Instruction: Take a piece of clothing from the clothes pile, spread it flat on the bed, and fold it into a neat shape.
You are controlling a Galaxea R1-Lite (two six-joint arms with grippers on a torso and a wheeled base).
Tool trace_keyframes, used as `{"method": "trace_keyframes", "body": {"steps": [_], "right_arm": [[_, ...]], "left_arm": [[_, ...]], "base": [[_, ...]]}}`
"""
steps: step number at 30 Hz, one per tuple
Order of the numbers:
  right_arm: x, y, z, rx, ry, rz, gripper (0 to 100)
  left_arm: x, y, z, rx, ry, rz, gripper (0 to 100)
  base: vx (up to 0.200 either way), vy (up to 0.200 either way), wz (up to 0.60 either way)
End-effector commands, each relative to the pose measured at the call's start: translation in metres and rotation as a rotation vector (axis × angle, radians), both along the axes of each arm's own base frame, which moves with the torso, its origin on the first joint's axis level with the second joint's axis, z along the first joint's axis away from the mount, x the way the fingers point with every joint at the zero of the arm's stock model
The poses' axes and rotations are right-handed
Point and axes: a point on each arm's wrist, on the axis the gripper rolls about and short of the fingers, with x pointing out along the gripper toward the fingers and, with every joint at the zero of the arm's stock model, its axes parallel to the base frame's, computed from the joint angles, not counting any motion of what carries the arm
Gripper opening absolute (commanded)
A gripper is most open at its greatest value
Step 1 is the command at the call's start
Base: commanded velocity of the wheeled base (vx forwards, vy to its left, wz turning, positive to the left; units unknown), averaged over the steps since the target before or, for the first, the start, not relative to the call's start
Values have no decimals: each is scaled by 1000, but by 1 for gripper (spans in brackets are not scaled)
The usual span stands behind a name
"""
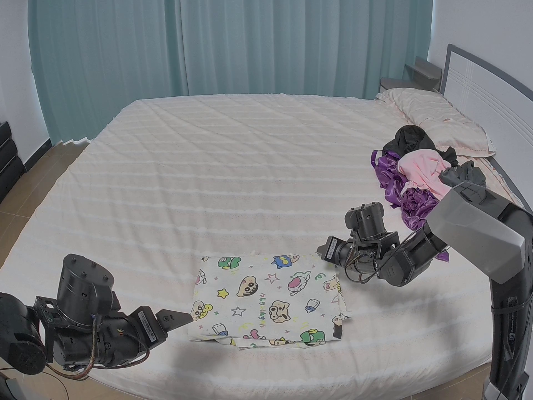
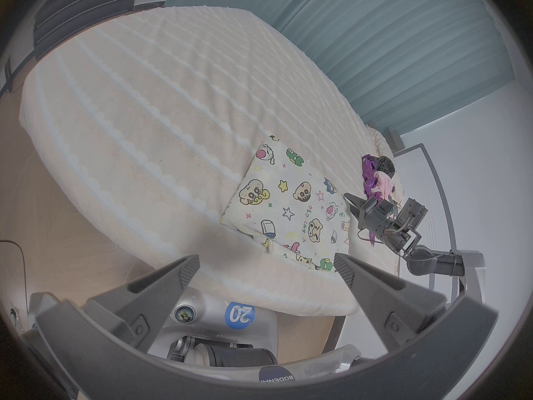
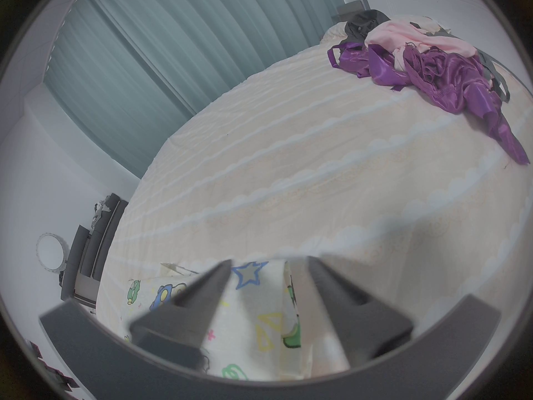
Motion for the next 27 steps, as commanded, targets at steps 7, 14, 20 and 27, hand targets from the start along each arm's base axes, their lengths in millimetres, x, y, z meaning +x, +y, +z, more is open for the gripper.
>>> {"method": "trace_keyframes", "body": {"steps": [7, 14, 20, 27], "right_arm": [[-32, -21, 22, 12, 28, -30, 100], [-64, -30, 11, -6, 89, -13, 100], [-82, -26, 0, 9, 89, 17, 100], [-87, -24, -5, 36, 103, 41, 100]], "left_arm": [[38, -2, 17, 28, -79, 37, 100], [93, -12, -17, 164, -10, 7, 100], [135, -22, -66, 199, -19, -14, 100], [148, -27, -92, 195, -73, -53, 100]], "base": [[0, 0, 0], [0, 0, 0], [0, 0, 0], [0, 0, 0]]}}
